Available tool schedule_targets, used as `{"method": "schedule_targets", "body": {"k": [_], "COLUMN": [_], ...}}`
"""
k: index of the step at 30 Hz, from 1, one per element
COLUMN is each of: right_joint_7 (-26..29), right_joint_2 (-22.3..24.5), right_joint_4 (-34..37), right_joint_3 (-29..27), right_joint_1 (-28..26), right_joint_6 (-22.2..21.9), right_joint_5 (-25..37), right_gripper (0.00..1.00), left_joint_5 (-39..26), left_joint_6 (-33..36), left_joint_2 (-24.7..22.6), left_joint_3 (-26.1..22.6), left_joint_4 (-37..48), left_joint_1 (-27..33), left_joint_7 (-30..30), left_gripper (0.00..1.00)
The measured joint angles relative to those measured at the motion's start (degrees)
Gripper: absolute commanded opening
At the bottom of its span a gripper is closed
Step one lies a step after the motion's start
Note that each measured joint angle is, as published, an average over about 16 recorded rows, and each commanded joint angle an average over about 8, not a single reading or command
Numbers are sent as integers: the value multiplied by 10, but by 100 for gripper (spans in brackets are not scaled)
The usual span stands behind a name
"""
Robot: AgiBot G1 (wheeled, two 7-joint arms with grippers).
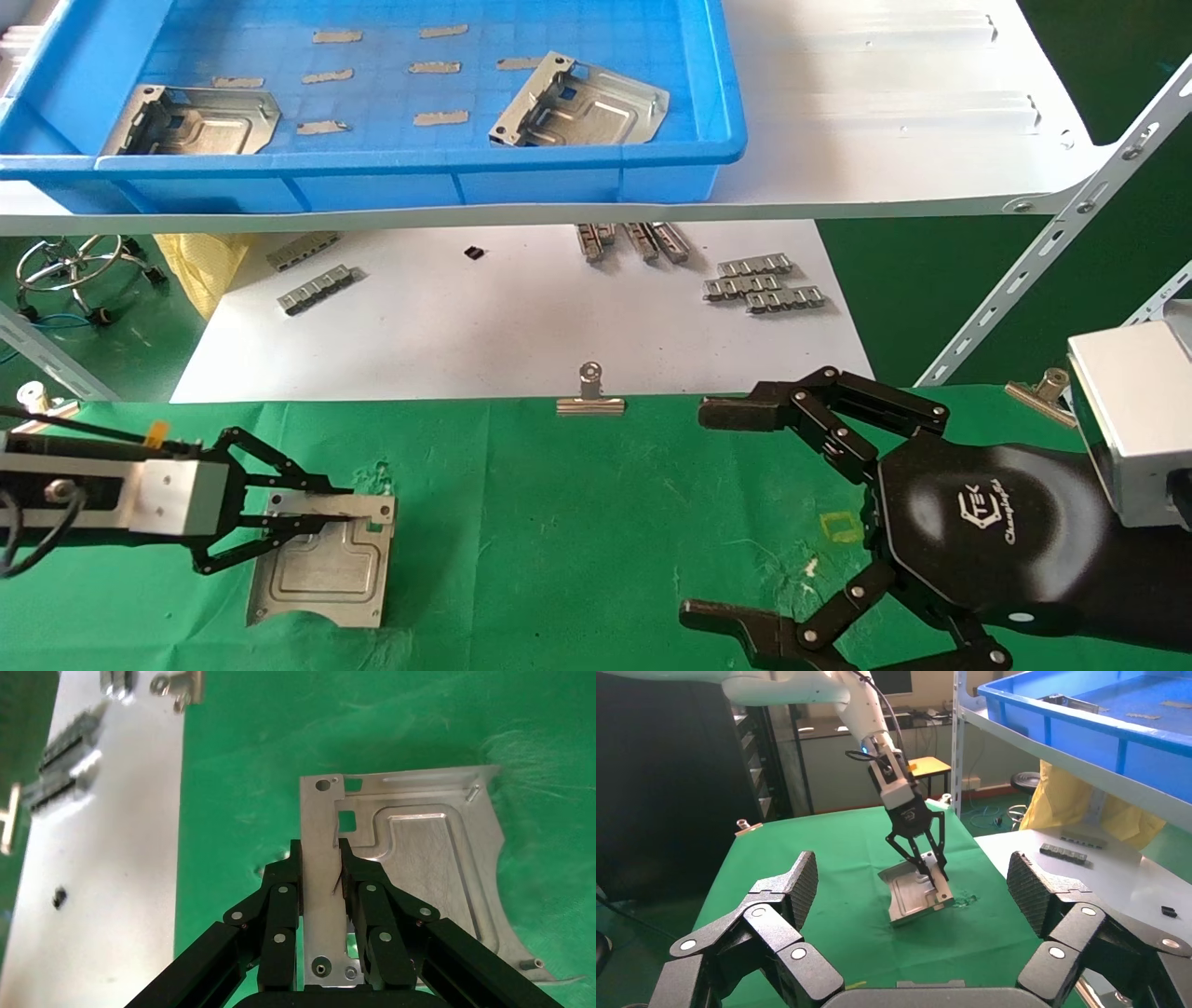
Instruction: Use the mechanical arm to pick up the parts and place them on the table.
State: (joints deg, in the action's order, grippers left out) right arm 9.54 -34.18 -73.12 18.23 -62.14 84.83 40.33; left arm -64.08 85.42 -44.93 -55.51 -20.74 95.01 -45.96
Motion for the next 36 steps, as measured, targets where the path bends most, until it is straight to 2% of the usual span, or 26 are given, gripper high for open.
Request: {"method": "schedule_targets", "body": {"k": [1, 13, 20, 29, 36], "right_joint_7": [0, 0, 0, 0, 0], "right_joint_2": [0, 0, 0, 0, 0], "right_joint_4": [0, 0, 0, 0, 0], "right_joint_3": [0, 0, 0, 0, 0], "right_joint_1": [0, 0, 0, 0, 0], "right_joint_6": [0, 0, 0, 0, 0], "right_joint_5": [0, 0, 0, 0, -1], "right_gripper": [100, 100, 100, 100, 100], "left_joint_5": [0, 12, 58, 129, 146], "left_joint_6": [-3, 20, 49, 55, 54], "left_joint_2": [-3, -25, -29, -29, -27], "left_joint_3": [0, 3, 18, 43, 48], "left_joint_4": [6, 57, 90, 126, 129], "left_joint_1": [0, 6, -5, -45, -61], "left_joint_7": [-2, 13, 81, 179, 206], "left_gripper": [100, 100, 100, 100, 100]}}
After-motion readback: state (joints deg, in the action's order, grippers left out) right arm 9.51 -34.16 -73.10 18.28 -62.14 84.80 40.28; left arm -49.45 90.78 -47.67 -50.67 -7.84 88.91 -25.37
